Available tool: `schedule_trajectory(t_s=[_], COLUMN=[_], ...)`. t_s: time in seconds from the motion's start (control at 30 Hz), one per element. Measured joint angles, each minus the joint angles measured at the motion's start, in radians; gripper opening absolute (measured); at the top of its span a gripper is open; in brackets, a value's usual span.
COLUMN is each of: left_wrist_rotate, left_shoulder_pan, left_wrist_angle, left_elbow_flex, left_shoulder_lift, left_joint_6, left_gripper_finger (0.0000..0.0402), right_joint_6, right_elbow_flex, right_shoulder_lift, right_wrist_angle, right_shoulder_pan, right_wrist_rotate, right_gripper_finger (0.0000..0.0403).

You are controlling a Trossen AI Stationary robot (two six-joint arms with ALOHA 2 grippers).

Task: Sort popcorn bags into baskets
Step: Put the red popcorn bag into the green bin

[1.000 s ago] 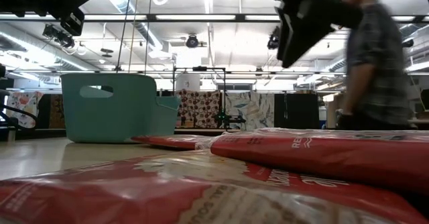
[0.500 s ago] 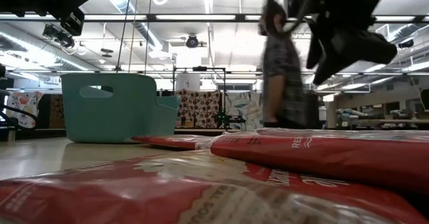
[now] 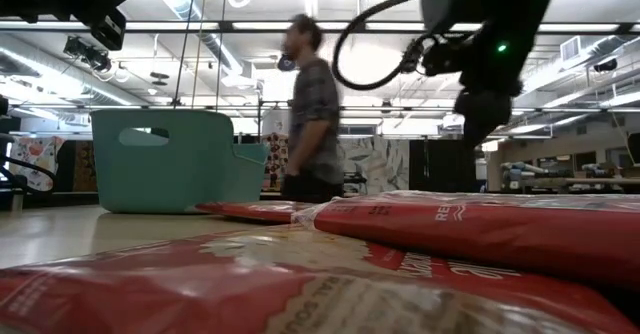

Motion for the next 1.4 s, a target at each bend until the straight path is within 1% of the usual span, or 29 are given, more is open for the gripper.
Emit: schedule_trajectory(t_s=[0.1, 0.17, 0.23, 0.37, 0.43, 0.5, 0.67, 0.77, 0.9, 1.03, 1.13, 1.23, 1.4], left_wrist_rotate=[0.000, 0.000, 0.000, 0.000, 0.000, 0.000, 0.000, -0.004, -0.011, -0.012, -0.012, -0.012, -0.012], left_shoulder_pan=[0.000, 0.000, 0.000, 0.000, 0.000, 0.000, 0.000, 0.000, 0.000, 0.000, 0.000, 0.000, 0.000], left_wrist_angle=[0.011, 0.014, 0.014, 0.007, 0.003, -0.004, 0.010, 0.017, 0.015, 0.006, 0.005, 0.005, -0.004], left_elbow_flex=[0.000, 0.000, 0.000, 0.000, 0.000, 0.000, 0.000, 0.000, 0.000, 0.000, 0.000, 0.000, 0.000], left_shoulder_lift=[0.000, 0.000, 0.000, 0.000, 0.000, 0.000, 0.000, 0.000, 0.000, 0.000, 0.000, 0.000, 0.000], left_joint_6=[0.013, 0.023, 0.023, 0.024, 0.024, 0.026, 0.028, 0.038, 0.040, 0.040, 0.052, 0.052, 0.052], left_gripper_finger=[0.0066, 0.0066, 0.0066, 0.0066, 0.0066, 0.0066, 0.0066, 0.0066, 0.0066, 0.0066, 0.0066, 0.0066, 0.0066], right_joint_6=[-0.103, -0.201, -0.299, -0.491, -0.551, -0.571, -0.617, -0.612, -0.623, -0.591, -0.583, -0.572, -0.519], right_elbow_flex=[0.000, 0.000, 0.000, 0.001, 0.000, 0.001, 0.017, 0.081, 0.193, 0.306, 0.371, 0.403, 0.407], right_shoulder_lift=[0.005, 0.012, 0.026, 0.039, 0.045, 0.058, 0.094, 0.150, 0.239, 0.328, 0.398, 0.437, 0.472], right_wrist_angle=[0.126, 0.238, 0.360, 0.552, 0.583, 0.618, 0.619, 0.602, 0.527, 0.365, 0.246, 0.231, 0.214], right_shoulder_pan=[-0.090, -0.153, -0.212, -0.320, -0.370, -0.419, -0.490, -0.519, -0.544, -0.556, -0.551, -0.539, -0.544], right_wrist_rotate=[-0.023, -0.068, -0.091, -0.172, -0.202, -0.221, -0.270, -0.290, -0.282, -0.275, -0.227, -0.195, -0.213], right_gripper_finger=[0.0204, 0.0204, 0.0204, 0.0203, 0.0203, 0.0203, 0.0203, 0.0203, 0.0203, 0.0203, 0.0203, 0.0203, 0.0203])
